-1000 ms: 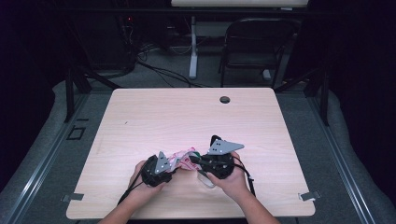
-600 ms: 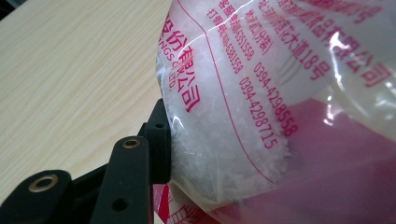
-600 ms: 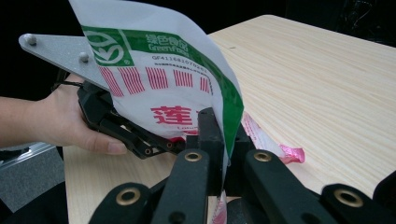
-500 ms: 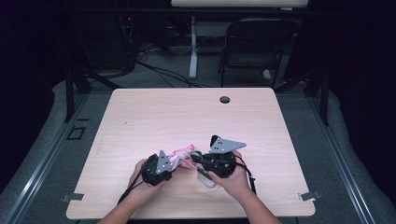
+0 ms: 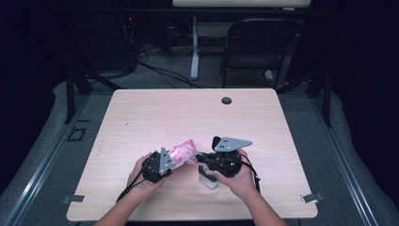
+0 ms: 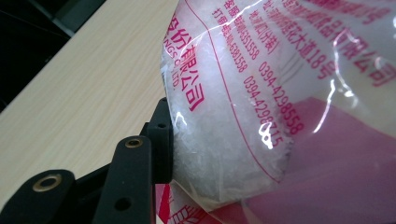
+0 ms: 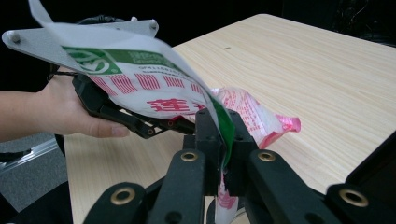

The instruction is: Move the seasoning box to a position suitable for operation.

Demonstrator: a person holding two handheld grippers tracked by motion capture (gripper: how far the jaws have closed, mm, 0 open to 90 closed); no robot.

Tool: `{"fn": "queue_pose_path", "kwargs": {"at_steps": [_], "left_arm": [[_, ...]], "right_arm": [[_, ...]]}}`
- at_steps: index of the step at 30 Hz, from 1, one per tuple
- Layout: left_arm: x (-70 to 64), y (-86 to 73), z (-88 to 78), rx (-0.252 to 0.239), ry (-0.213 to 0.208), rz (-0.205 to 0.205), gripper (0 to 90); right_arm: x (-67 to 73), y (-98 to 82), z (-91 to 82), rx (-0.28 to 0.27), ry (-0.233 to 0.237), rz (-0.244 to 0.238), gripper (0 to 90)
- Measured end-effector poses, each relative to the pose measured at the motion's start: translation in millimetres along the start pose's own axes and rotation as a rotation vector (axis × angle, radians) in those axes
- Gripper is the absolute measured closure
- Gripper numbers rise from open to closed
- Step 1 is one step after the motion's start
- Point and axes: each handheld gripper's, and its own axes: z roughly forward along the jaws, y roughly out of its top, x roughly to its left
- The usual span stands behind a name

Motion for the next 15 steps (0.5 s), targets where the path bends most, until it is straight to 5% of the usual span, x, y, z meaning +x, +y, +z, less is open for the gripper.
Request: {"fn": "queue_pose_path", "kwargs": {"at_steps": [15], "left_arm": [[3.8,13.9,2.5,-0.010,0.085,0.086,59.2]], "right_arm": [[-5.0,1.2,-7.9,-0.019,-0.022,0.016,89.5]]}}
